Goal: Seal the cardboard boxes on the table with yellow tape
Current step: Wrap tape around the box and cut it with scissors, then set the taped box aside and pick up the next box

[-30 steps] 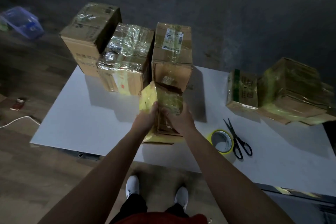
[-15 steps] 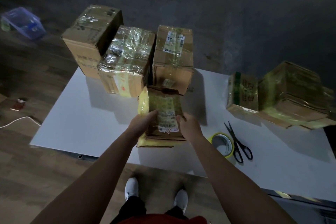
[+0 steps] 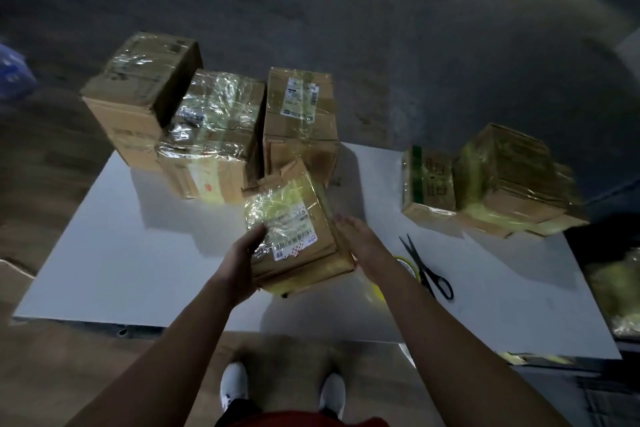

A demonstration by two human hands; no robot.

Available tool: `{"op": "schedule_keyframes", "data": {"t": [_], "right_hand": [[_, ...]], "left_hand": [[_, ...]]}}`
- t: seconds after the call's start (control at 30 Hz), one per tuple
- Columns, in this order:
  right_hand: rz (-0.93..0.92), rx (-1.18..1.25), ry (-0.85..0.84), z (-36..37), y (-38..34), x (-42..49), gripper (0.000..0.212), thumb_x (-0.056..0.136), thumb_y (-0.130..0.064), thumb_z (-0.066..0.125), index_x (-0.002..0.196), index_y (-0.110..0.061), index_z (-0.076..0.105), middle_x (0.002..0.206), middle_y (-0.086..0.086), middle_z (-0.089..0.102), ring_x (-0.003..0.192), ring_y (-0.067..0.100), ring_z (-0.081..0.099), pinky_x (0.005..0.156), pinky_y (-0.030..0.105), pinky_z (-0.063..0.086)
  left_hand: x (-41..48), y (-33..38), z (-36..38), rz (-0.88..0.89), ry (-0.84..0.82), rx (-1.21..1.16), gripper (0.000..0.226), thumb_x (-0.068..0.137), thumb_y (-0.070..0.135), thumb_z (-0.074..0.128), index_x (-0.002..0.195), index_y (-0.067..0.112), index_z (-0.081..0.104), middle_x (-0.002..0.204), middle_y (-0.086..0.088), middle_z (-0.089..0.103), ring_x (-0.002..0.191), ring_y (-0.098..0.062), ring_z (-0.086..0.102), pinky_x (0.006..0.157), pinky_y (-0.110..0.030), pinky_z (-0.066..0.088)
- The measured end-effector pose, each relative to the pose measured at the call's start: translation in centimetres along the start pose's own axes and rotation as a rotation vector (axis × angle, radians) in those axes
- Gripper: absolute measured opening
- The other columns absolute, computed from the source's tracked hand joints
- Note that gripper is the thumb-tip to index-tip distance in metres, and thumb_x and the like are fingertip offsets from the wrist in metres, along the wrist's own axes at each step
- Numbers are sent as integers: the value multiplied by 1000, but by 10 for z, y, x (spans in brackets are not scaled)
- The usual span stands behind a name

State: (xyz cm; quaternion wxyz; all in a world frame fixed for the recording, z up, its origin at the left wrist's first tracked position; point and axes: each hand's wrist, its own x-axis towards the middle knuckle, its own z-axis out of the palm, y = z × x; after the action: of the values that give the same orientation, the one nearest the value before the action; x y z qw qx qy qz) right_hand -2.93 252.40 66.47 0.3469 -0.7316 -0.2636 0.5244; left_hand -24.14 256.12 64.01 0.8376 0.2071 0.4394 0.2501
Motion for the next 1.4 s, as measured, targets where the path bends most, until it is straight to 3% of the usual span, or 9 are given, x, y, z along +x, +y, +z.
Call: {"op": "schedule_keyframes", "data": {"t": [0.23,0.4,0.6,0.7,0.83,0.93,1.1,1.23,1.4], "right_hand": [[-108,-173,82,-3,0,-5,34,88,-40,66,104,-10,64,100,6,68,94,23,65,78,34,53],[-168,-484,264,4,-1,-4,51,85,-47,66,120,-11,62,112,5,68,102,25,62,87,36,51],[-248,-678,443,14,-6,-11,46,92,-44,57,118,-8,63,110,13,68,103,33,61,81,35,48],[-304,-697,466,16,-8,-12,35,98,-36,48,101,-7,67,96,15,70,90,34,61,70,34,43],[-353,-591,419,18,-10,-13,32,99,-27,48,70,-15,58,68,6,58,70,24,52,61,29,30],[-298,-522,277,22,-6,-3,22,96,-32,54,100,-14,66,93,1,66,88,18,59,72,28,43],[58,-499,56,27,6,8,103,71,-79,56,151,-23,23,153,4,33,137,28,37,109,40,35],[37,-377,27,40,-1,12,95,66,-71,70,142,-21,40,138,-4,51,123,19,50,100,32,41],[29,-391,38,38,-5,15,79,77,-57,70,139,-17,42,131,3,55,106,20,59,74,30,54]], "left_hand": [[19,2,8,20,384,432,33,98,35,53,86,5,61,88,-16,65,76,-28,62,67,-33,49],[20,2,35,130,381,757,39,101,33,42,87,2,60,77,-8,56,63,-15,51,57,-28,42],[15,4,62,132,193,620,44,96,50,47,94,9,61,87,-5,64,82,-20,62,62,-27,51],[18,5,56,163,218,610,30,93,35,60,86,6,61,77,-8,63,65,-19,59,52,-25,47],[28,15,37,95,279,491,29,94,30,60,100,2,62,90,-16,62,77,-28,60,70,-39,53],[30,22,24,138,314,579,41,93,30,61,129,9,53,113,-14,62,93,-28,61,75,-39,54],[25,32,3,296,442,934,43,98,34,48,130,6,54,123,-16,61,109,-34,58,93,-46,51],[17,41,-2,120,257,873,100,76,84,38,135,4,50,130,-18,57,117,-36,55,100,-46,46],[20,49,-12,20,161,763,82,84,68,52,136,5,47,135,-17,52,115,-32,54,91,-40,46]]}}
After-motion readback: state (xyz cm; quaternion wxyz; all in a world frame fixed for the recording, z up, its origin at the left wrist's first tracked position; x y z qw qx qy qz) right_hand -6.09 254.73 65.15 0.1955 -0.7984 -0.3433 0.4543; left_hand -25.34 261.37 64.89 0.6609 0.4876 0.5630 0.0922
